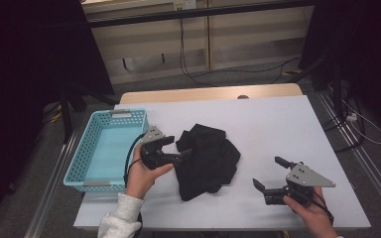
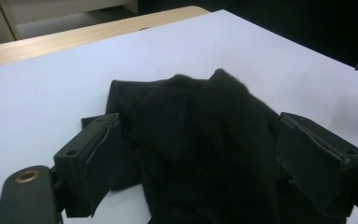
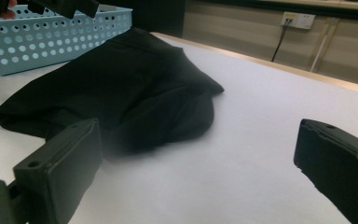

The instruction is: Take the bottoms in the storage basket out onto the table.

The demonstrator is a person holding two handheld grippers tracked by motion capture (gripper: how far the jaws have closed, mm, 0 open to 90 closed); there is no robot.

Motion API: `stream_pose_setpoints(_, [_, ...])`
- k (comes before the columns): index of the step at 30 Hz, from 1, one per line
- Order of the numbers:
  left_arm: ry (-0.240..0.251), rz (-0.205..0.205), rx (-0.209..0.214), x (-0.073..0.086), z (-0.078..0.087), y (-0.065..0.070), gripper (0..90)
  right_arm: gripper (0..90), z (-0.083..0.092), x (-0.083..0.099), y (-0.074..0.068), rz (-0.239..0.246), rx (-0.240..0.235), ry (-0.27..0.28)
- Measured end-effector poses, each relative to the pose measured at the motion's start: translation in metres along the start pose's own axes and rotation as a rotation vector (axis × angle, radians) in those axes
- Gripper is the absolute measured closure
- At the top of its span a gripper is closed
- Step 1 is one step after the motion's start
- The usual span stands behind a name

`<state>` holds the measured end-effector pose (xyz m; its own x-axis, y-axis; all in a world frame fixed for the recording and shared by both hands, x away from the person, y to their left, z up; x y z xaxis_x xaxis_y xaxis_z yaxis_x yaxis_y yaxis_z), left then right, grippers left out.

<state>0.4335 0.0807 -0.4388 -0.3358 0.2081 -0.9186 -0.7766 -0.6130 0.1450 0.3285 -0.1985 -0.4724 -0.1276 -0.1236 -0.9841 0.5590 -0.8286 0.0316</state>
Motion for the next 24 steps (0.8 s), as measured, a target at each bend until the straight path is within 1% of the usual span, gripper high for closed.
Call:
stream_pose_setpoints(1, [-0.038, -0.017, -0.012, 0.005, 0.0, -0.003, 14.4, 0.0, -0.005, 0.001, -0.002, 0.004, -0.01, -0.011])
stream_pose_setpoints(2, [-0.038, -0.017, -0.012, 0.005, 0.0, -0.003, 14.2, 0.0, -0.005, 0.001, -0.002, 0.004, -0.01, -0.011])
stream_pose_setpoints(3, [-0.028, -0.021, -0.018, 0.005, 0.001, -0.002, 14.1, 0.0, -0.01, 0.003, -0.004, 0.014, -0.011, -0.029])
stream_pose_setpoints(4, [-0.028, -0.021, -0.018, 0.005, 0.001, -0.002, 13.7, 0.0, -0.01, 0.003, -0.004, 0.014, -0.011, -0.029])
stream_pose_setpoints(5, [-0.032, -0.027, -0.02, 0.007, 0.002, -0.002, 13.6, 0.0, -0.015, 0.004, -0.005, 0.019, -0.017, -0.042])
stream_pose_setpoints(8, [-0.044, -0.025, -0.016, 0.01, 0.001, -0.002, 13.6, 0.0, -0.02, 0.003, -0.007, 0.022, -0.023, -0.045])
stream_pose_setpoints(10, [-0.055, -0.026, -0.018, 0.014, 0.0, -0.003, 13.5, 0.5, -0.027, 0.003, -0.011, 0.028, -0.04, -0.05])
stream_pose_setpoints(11, [-0.055, -0.026, -0.018, 0.014, 0.0, -0.003, 13.4, 0.5, -0.027, 0.003, -0.011, 0.028, -0.04, -0.05])
stream_pose_setpoints(12, [-0.059, -0.034, -0.019, 0.015, 0.001, -0.003, 13.4, 0.7, -0.029, 0.003, -0.013, 0.029, -0.044, -0.054])
stream_pose_setpoints(13, [-0.056, -0.031, -0.016, 0.015, 0.001, -0.002, 13.4, 0.9, -0.034, 0.005, -0.016, 0.035, -0.059, -0.064])
stream_pose_setpoints(15, [-0.053, -0.035, -0.021, 0.014, 0.002, -0.003, 13.5, 0.9, -0.036, 0.005, -0.018, 0.039, -0.064, -0.065])
stream_pose_setpoints(16, [-0.05, -0.034, -0.023, 0.014, 0.002, -0.002, 13.5, 0.8, -0.038, 0.005, -0.021, 0.042, -0.076, -0.067])
stream_pose_setpoints(17, [-0.052, -0.036, -0.021, 0.014, 0.002, -0.002, 13.4, 0.4, -0.04, 0.004, -0.024, 0.054, -0.088, -0.067])
stream_pose_setpoints(19, [-0.057, -0.041, -0.015, 0.015, 0.001, 0.0, 13.4, 0.4, -0.041, 0.003, -0.026, 0.052, -0.094, -0.067])
stream_pose_setpoints(22, [-0.057, -0.036, -0.015, 0.016, 0.001, 0.001, 13.4, 0.5, -0.042, 0.003, -0.027, 0.051, -0.092, -0.067])
stream_pose_setpoints(24, [-0.058, -0.038, -0.017, 0.016, 0.002, 0.0, 13.2, 0.5, -0.043, 0.003, -0.027, 0.04, -0.091, -0.067])
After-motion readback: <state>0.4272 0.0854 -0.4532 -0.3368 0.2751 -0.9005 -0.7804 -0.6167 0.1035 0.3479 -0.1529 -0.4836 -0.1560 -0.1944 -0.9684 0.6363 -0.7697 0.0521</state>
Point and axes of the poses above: each handheld gripper's, and its own axes: z roughly backward along the jaws, x roughly out of its underside, y roughly to its right, the point moved 8 cm from there along -z, roughly forward along the jaws, and after that the axes turned 5 degrees about y, right-handed, at the moved point
